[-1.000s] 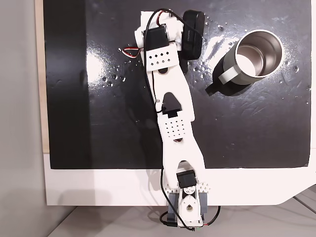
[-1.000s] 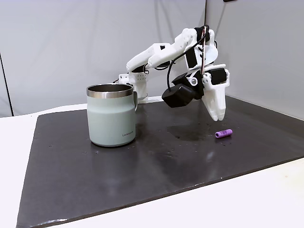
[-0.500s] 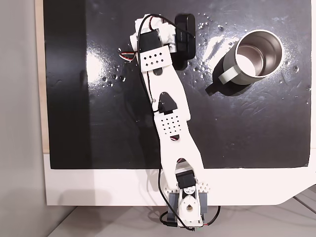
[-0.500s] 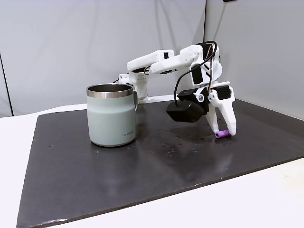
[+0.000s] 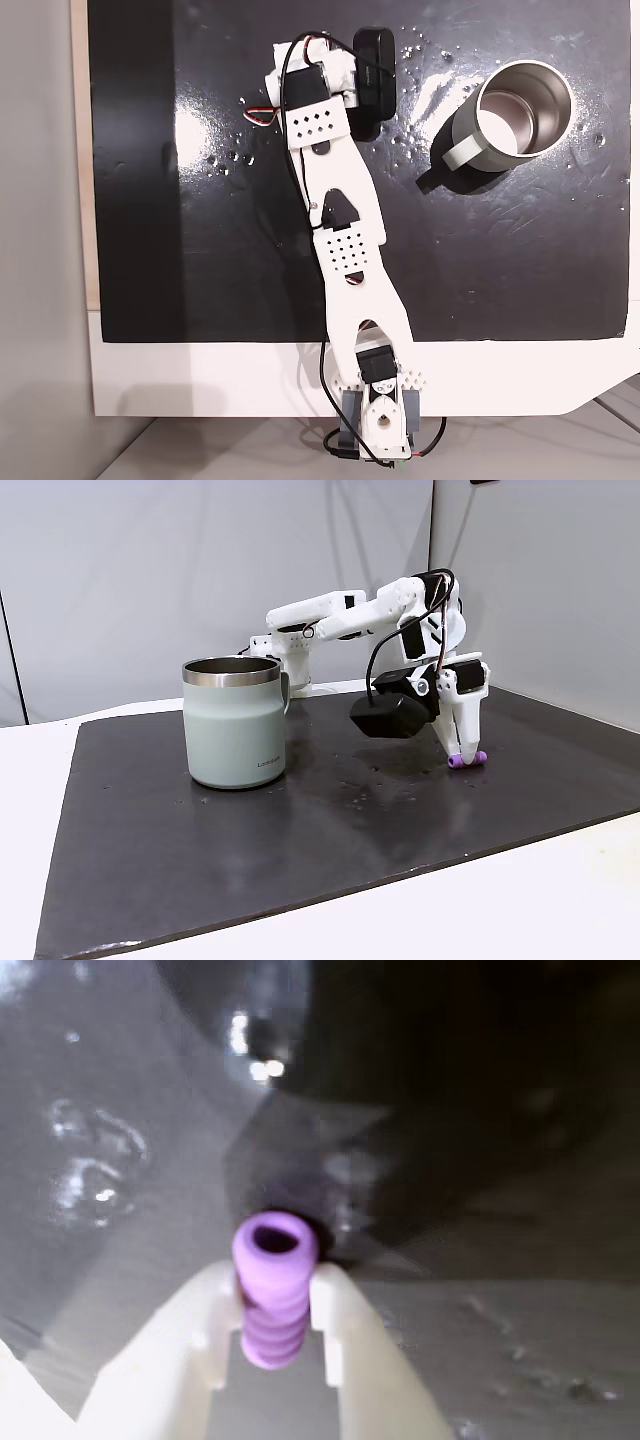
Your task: Grasp a pengrip and put it in the cup.
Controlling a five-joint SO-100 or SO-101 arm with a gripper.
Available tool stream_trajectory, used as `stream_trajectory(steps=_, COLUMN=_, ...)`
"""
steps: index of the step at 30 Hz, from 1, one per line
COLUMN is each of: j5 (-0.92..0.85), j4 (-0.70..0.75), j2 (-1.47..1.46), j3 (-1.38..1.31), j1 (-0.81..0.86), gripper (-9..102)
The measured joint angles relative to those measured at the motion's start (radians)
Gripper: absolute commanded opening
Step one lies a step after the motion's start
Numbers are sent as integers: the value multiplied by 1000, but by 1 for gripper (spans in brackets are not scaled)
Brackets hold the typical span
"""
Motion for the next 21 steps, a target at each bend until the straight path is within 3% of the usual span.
stream_trajectory(steps=4, j5=9, j4=133, j2=0, j3=-101, j1=2, gripper=0)
stream_trajectory(steps=10, j5=28, j4=198, j2=252, j3=57, j1=14, gripper=0)
stream_trajectory(steps=21, j5=-5, j4=216, j2=928, j3=733, j1=101, gripper=0)
